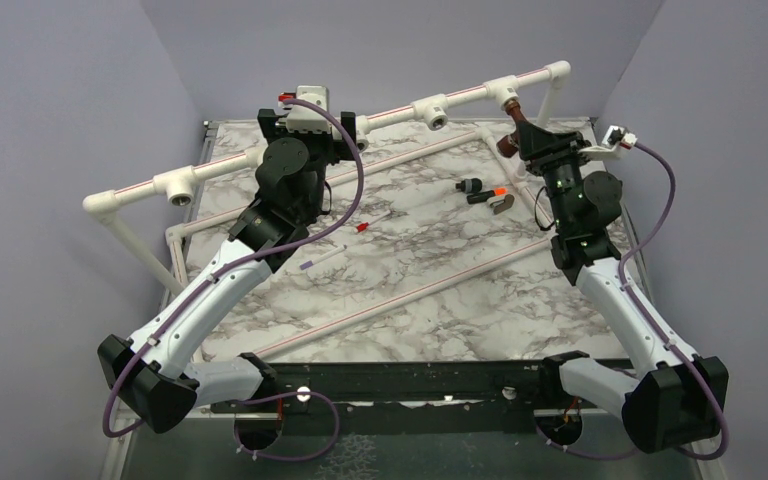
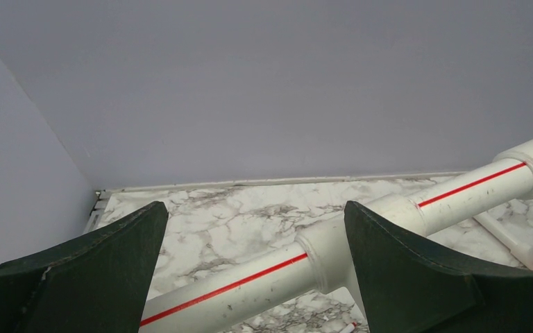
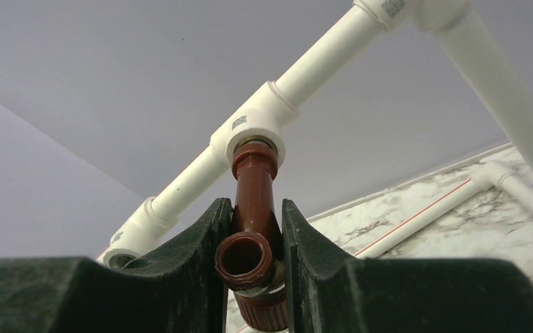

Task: Install the water faucets

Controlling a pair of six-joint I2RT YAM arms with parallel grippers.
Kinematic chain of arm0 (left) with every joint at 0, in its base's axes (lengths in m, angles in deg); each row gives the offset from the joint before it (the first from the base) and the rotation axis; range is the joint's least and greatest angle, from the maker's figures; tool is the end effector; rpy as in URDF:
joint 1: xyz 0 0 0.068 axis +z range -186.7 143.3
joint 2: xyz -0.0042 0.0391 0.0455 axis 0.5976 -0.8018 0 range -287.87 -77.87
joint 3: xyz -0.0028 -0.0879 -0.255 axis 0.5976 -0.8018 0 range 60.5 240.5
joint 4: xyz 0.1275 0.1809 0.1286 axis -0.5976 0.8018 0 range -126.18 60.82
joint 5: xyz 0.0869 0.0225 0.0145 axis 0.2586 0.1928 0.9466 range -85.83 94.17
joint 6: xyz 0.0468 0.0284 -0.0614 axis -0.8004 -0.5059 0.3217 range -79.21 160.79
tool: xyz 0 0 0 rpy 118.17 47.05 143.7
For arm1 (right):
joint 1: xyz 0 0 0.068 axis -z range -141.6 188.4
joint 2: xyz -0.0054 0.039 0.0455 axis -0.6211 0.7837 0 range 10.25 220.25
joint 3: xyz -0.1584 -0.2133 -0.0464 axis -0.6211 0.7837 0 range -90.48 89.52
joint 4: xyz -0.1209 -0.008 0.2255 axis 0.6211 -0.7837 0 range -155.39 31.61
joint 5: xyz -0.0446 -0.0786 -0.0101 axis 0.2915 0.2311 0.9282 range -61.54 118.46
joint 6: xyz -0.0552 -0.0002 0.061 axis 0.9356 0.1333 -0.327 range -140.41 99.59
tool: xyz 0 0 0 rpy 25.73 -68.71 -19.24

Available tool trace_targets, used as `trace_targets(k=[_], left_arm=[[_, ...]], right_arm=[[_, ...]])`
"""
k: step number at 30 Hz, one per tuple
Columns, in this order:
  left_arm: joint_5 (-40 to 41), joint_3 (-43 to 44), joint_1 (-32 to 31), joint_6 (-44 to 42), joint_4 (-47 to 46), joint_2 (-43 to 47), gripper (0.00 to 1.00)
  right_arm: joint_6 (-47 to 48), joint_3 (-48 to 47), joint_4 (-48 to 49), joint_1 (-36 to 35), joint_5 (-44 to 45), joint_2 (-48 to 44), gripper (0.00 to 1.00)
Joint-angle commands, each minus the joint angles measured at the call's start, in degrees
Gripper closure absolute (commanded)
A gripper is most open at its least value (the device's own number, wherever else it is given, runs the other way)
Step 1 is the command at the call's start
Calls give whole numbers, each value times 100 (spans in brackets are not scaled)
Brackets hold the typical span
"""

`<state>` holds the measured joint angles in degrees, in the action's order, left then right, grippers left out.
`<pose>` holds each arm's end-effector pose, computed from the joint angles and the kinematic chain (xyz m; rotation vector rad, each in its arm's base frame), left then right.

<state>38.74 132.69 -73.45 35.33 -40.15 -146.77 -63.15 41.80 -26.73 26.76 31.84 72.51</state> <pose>0.2593 -0.1429 0.4472 0.0422 1.4661 -0.0090 0.2792 0.0533 0.3852 0.4017 1.2488 0.7768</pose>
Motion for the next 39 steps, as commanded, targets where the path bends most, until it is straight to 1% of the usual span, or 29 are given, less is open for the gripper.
trace_targets(k=[1,7,12,16,20,26,27,28,33,36,39], left_arm=[[120,-222,1,-39,686,-131,1],[129,-223,4,-47,682,-108,1],[129,-222,1,-45,678,-101,1],[129,-228,1,-47,660,-95,1],[114,-222,1,-42,672,-93,1],[138,-222,1,-44,677,-84,1],[138,-229,1,-44,675,-88,1],[138,-228,4,-45,674,-94,1],[153,-222,1,-50,678,-82,1],[156,-225,2,-54,677,-90,1],[155,-227,2,-61,672,-94,1]], right_arm=[[-1560,-131,516,-73,-87,-8,99],[-2999,-88,332,-67,16,36,99],[-4414,-221,-233,-67,-24,23,99],[-5108,-274,-574,-67,-188,-2,99],[-5495,-365,-814,-67,-305,-3,99],[-5536,-417,-863,-68,-311,-43,99],[-5493,-442,-909,-69,-307,-53,97],[-5449,-464,-949,-67,-306,-62,93],[-5241,-429,-1110,-67,-244,-179,62],[-5119,-391,-1188,-67,-199,-251,50],[-5049,-357,-1312,-68,-165,-320,42]])
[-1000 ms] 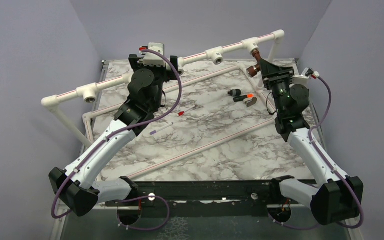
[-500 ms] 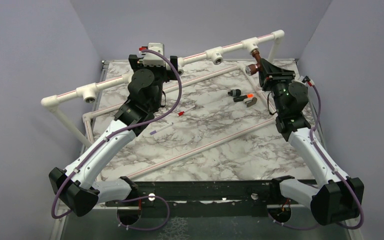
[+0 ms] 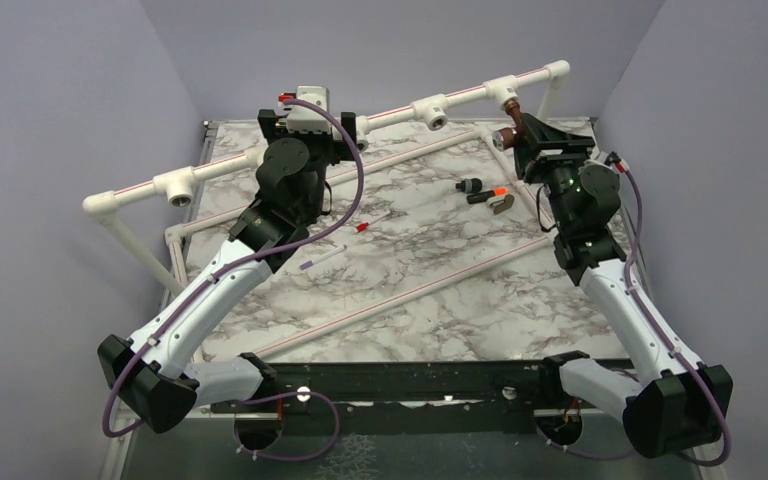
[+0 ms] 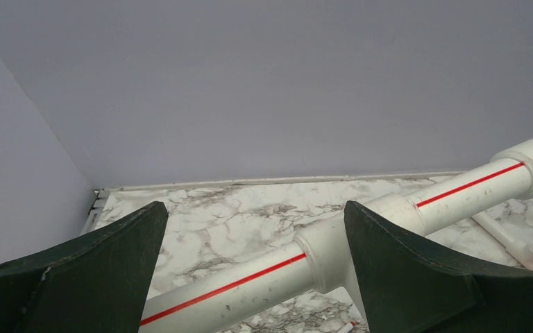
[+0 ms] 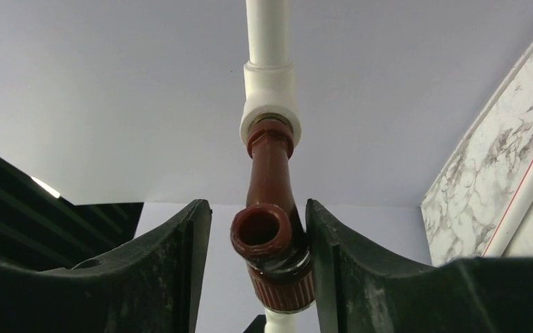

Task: Install the water faucets

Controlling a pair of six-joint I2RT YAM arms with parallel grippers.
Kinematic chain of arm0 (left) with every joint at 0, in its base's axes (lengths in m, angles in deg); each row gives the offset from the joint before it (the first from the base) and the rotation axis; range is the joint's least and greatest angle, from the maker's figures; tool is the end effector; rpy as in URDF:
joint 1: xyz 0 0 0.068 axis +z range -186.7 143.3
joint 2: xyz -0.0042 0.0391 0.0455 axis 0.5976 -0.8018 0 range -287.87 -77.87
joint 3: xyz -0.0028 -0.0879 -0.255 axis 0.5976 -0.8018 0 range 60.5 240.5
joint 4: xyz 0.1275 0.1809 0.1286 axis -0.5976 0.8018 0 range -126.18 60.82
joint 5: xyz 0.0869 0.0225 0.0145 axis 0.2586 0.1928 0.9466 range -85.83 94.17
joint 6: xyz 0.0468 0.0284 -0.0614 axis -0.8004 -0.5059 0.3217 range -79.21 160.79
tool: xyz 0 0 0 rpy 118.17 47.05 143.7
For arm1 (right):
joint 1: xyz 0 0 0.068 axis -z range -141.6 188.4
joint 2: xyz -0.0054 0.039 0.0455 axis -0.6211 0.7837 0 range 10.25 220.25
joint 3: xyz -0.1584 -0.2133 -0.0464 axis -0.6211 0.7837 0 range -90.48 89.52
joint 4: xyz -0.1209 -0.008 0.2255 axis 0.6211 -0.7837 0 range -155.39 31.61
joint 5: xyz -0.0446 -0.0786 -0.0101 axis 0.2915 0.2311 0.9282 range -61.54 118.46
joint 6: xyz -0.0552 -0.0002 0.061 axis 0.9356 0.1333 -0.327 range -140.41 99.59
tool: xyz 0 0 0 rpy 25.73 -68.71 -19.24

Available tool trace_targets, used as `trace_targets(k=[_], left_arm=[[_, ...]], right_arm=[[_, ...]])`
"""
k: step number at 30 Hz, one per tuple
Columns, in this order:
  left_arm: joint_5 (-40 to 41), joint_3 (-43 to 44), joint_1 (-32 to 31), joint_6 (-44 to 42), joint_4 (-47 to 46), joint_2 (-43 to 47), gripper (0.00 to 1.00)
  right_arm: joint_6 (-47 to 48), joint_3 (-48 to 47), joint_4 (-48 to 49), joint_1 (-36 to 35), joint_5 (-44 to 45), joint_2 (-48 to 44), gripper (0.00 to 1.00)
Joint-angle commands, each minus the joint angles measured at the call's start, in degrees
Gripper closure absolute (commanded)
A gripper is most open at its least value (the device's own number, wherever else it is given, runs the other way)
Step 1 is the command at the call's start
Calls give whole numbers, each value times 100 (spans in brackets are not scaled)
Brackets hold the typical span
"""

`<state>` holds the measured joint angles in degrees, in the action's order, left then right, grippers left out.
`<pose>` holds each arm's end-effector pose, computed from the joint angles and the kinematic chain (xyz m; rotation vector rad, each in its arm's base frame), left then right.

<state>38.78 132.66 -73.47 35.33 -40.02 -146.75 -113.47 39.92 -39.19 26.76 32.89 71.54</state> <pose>0.2592 -0.1429 0.4468 0.0430 1.4681 -0.0077 0.2805 0.0522 0.3716 1.1023 1.1727 1.4139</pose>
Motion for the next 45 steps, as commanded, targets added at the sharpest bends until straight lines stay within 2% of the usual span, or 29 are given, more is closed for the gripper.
trace_targets(k=[1,4,13,19,25,28,34,45], left_arm=[[150,-221,4,-60,660,-91,1],[157,-227,4,-63,659,-103,1],[155,-229,4,-61,657,-130,1],[156,-224,4,-61,659,-151,1],[149,-221,4,-59,662,-144,1],[146,-224,4,-56,662,-142,1],[175,-237,4,-72,641,-126,1],[161,-246,4,-75,626,-152,1]], right_arm=[[3,-146,-113,-69,-234,-258,40],[109,-129,-319,-67,-97,-355,34],[611,-22,-995,-67,42,-671,29],[1347,47,-1489,-65,395,-1095,23],[2286,40,-1765,-58,614,-1362,23],[3086,-2,-1723,-60,627,-1427,23],[5387,-128,-1565,-58,716,-1673,24],[9653,-302,-1250,-67,-27,-1766,24]])
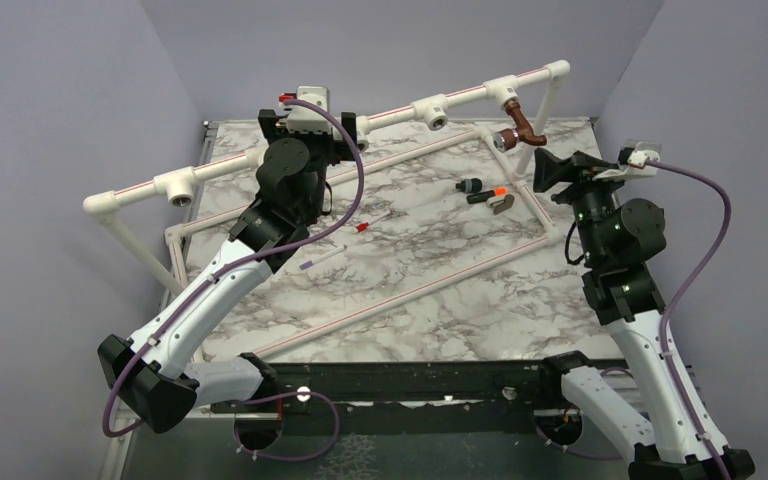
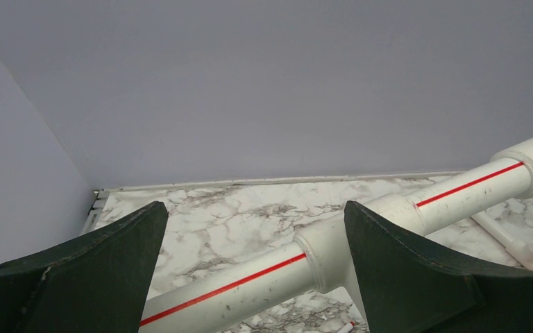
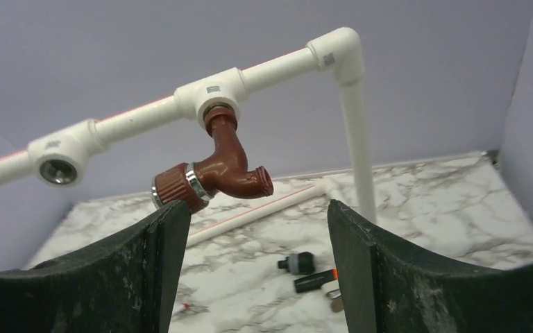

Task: Install the water faucets

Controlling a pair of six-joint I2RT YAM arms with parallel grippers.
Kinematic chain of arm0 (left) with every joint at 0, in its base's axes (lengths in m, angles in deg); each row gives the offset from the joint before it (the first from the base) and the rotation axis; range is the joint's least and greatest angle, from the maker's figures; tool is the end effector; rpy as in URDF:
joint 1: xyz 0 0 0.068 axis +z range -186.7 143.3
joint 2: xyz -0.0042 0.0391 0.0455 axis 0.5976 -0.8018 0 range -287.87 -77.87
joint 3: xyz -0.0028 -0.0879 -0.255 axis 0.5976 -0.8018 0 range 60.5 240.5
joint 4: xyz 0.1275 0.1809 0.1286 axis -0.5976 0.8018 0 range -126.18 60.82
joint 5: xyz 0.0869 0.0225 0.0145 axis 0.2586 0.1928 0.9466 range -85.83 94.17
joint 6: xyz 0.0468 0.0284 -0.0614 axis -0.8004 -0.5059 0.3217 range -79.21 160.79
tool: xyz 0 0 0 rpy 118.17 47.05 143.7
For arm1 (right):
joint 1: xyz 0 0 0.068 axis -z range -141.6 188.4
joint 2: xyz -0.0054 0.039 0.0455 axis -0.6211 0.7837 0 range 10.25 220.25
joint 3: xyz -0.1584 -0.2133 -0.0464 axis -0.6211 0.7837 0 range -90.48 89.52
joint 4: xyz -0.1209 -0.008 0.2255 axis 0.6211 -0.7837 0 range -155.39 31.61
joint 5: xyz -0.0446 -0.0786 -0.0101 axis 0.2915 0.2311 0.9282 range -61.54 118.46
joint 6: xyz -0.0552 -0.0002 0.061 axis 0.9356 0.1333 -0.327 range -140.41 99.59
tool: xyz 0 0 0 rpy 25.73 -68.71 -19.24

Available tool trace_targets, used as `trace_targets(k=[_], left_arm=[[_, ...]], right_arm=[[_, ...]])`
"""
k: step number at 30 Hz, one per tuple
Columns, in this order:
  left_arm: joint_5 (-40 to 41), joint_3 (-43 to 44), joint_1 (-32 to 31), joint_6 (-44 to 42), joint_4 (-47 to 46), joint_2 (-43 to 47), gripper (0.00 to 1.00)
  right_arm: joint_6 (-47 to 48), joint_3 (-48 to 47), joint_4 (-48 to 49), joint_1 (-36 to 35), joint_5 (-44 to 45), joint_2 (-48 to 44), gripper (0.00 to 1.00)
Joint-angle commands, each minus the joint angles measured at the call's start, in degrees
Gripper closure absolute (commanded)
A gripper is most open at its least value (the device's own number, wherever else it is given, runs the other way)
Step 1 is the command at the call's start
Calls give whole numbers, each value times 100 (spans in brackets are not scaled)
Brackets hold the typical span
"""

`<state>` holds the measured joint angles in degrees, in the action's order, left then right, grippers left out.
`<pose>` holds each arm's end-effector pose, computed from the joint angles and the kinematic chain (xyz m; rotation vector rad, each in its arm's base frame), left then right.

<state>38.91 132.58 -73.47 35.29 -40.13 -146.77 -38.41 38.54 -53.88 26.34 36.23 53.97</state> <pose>0.2594 -0.1429 0.4464 0.0416 1.4681 -0.0056 0.2006 0.0330 0.4131 0.1852 1.3633 0.3473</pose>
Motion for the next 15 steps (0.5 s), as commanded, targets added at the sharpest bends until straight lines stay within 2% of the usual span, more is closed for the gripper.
trace_targets(k=[1,8,15], left_arm=[[138,-238,4,-73,633,-150,1],[137,-264,-22,-78,614,-109,1],[166,-290,-89,-129,579,-118,1]], right_arm=[[2548,-167,254,-17,-493,26,23],[5765,-417,-562,-29,-1821,409,22],[7805,-158,-272,-67,-1918,514,21]])
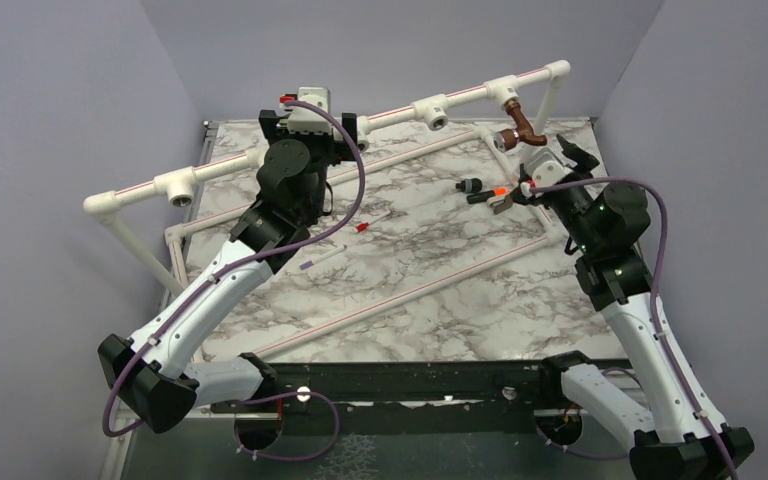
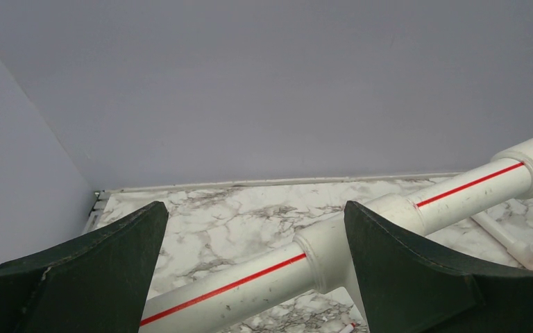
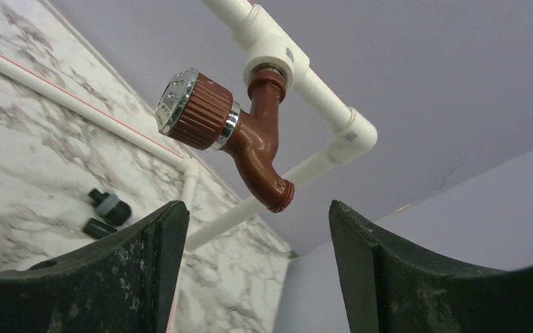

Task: Install the water faucets

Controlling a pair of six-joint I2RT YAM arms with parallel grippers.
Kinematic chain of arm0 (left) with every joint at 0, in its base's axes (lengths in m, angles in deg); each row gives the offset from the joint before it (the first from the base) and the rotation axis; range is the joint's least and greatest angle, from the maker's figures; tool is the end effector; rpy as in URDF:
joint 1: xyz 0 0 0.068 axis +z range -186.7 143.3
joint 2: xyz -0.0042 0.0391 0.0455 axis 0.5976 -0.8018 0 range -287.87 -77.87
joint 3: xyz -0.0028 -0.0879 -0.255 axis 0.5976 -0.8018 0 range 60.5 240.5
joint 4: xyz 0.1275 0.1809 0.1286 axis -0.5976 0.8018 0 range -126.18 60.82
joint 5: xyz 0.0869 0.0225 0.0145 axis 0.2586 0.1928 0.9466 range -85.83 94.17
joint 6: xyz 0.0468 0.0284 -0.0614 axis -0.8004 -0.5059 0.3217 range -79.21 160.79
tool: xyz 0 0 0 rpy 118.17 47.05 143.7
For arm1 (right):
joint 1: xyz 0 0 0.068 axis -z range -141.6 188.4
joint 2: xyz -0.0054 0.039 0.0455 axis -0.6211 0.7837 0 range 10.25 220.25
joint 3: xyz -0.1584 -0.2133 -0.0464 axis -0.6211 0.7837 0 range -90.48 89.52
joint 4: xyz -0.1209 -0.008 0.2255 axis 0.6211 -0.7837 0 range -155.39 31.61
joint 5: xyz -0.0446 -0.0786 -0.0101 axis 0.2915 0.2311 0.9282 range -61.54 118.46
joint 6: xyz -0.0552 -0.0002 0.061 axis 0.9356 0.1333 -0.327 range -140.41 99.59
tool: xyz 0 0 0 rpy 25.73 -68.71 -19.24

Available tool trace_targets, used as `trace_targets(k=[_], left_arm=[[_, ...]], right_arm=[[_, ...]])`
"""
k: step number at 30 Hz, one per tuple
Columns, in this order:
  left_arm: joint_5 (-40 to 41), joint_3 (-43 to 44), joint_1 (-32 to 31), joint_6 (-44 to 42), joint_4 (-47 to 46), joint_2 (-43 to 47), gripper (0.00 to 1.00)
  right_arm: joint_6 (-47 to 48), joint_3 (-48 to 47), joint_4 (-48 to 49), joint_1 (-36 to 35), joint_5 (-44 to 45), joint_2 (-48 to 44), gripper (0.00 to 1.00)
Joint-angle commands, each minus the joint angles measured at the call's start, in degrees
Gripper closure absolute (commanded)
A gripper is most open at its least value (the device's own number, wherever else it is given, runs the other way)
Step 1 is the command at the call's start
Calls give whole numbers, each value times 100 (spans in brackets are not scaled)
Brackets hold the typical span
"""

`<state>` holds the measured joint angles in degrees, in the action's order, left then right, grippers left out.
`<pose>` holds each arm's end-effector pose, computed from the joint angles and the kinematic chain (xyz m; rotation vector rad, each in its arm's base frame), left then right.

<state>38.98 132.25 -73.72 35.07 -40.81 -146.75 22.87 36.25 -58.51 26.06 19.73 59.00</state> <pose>0.2589 -0.1441 0.4459 0.0435 1.4629 -0.0078 0.2185 0.0590 0.3994 -0.8083 1.2675 -0.3214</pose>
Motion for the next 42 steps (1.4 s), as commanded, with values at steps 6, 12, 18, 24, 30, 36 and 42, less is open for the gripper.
trace_targets(k=[6,12,18,24,30,36,42], left_arm=[[180,-266,-86,-145,631,-100,1],[198,-277,-85,-175,620,-115,1],[180,-276,-84,-161,628,-116,1],[196,-280,-84,-173,629,-114,1],[218,-284,-82,-176,620,-114,1],[206,-284,-84,-179,615,-108,1],[202,-284,-85,-174,618,-102,1]], right_arm=[[3142,186,660,-52,-76,280,22],[3990,357,1434,-100,39,557,25],[4511,606,2267,-199,-27,821,29],[4804,738,2658,-395,37,1077,31],[4936,832,3008,-450,178,1242,40],[4671,841,3108,-448,299,1285,57],[3619,815,3231,-446,90,1155,82]])
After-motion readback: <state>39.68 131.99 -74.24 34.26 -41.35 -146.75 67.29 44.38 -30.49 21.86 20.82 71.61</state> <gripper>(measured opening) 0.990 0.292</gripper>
